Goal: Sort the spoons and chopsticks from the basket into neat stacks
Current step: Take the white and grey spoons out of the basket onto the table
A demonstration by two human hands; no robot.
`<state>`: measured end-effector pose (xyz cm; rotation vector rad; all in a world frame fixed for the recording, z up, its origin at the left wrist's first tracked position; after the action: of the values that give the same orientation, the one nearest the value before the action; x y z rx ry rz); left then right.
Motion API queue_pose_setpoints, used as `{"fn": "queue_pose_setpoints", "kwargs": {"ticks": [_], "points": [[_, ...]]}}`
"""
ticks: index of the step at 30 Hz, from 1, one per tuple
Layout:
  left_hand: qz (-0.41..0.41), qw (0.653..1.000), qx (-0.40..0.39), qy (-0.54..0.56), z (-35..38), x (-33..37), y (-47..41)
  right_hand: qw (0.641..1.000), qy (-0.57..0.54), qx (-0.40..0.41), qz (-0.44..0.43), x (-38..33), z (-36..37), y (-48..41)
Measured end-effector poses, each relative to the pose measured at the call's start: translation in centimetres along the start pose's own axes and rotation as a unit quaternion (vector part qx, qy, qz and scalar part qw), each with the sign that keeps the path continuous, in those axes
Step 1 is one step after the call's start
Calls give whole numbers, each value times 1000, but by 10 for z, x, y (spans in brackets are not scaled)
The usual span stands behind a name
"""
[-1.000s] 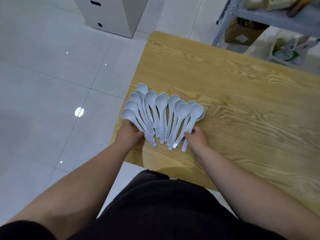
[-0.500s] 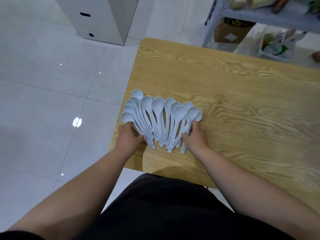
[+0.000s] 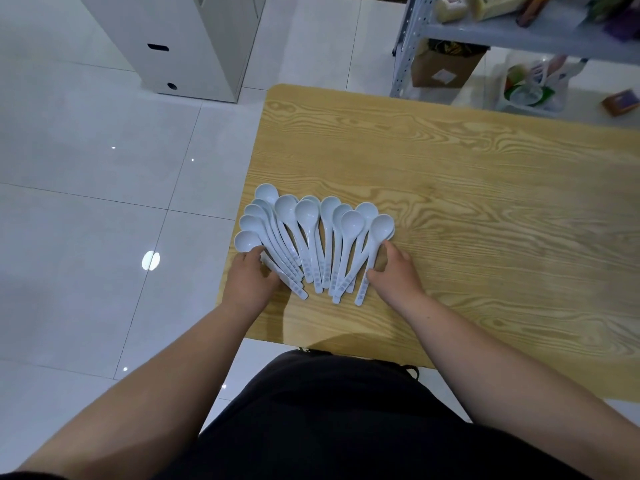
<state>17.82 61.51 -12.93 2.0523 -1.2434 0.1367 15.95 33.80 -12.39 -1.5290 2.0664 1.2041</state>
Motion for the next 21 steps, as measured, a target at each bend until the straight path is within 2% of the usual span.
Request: {"fn": "queue_pose_setpoints", "kwargs": {"ticks": [2,6,8,14,21], "points": [[20,1000,-16,7,-2,6,6,1000,3,-6,-6,-1,-10,11],[91,988,-112,46,-3,42,43,998,-23,-51,-35,6,-39,53],[136,978,-150,46,2,62,69,997,-58,-47,-36,14,-56,86],[235,935,-262,37,45,120,161,981,-160,102,-31,73,-107,210],[301,904,-303,9,131,183,277,955,-203,212,41,180,-140,346]]}}
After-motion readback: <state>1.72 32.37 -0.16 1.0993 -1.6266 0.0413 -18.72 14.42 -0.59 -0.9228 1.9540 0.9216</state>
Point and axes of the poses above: each hand's wrist, its own y-axis away from the middle knuckle, its own z-axis out of the palm, x = y × z, the point moved 2 cm from there along -y, towards the middle knuckle, and after that the axes turned 13 degrees about -z, right-handed, at the moved point
